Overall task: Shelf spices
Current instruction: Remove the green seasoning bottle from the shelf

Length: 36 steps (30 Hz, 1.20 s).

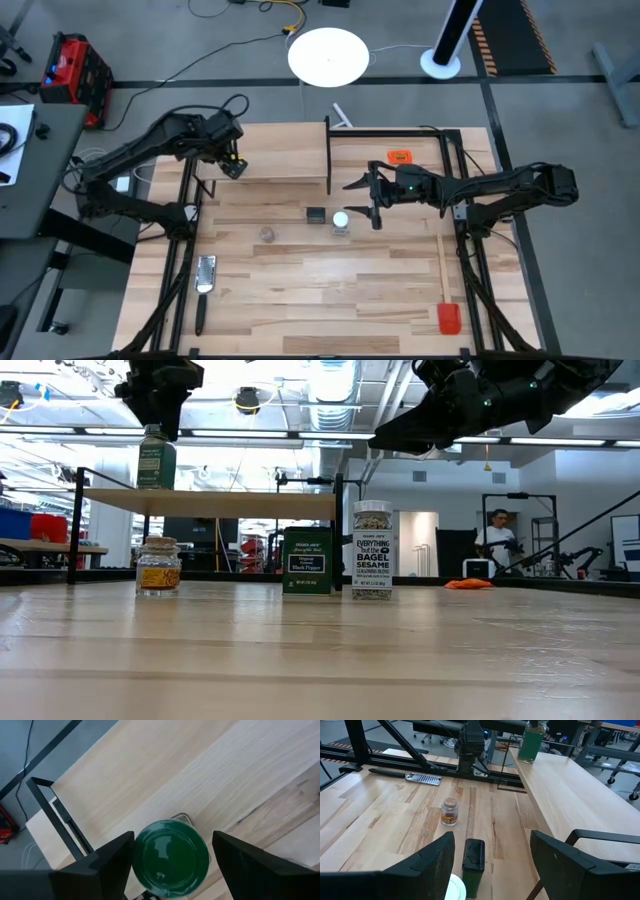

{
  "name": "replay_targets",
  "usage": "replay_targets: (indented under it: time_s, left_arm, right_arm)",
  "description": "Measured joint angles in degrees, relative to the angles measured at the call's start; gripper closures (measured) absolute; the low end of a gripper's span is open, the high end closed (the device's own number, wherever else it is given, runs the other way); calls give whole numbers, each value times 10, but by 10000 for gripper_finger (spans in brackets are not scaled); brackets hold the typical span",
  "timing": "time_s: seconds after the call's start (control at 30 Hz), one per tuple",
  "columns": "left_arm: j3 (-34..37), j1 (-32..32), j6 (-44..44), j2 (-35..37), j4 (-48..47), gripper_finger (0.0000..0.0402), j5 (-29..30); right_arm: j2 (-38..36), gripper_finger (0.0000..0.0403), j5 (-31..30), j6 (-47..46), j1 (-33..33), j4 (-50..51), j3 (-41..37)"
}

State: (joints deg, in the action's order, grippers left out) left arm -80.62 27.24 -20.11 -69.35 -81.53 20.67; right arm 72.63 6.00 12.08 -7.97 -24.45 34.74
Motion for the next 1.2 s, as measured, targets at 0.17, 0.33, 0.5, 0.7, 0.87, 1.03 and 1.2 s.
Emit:
replay_targets:
  time_s: [0.17,0.33,0.5,0.7,0.87,1.03,1.2]
  left_arm:
    - [0,1,8,-4,-6,141,3]
    - [0,1,6,-4,-7,141,3]
    - [0,1,5,-4,-12,156,1]
    - [0,1,-7,-4,-12,185,1]
    - [0,1,-7,-4,-12,199,1]
    - [0,1,-7,-4,-13,201,1]
    - [0,1,-7,-4,-13,202,1]
  right_arm:
    - [0,143,0,0,0,0,0]
    - [0,143,0,0,0,1,0]
    - [0,143,0,0,0,2,0]
    - [0,143,0,0,0,2,0]
    - [0,143,0,0,0,2,0]
    - [0,143,0,0,0,2,0]
    - [0,143,0,0,0,2,0]
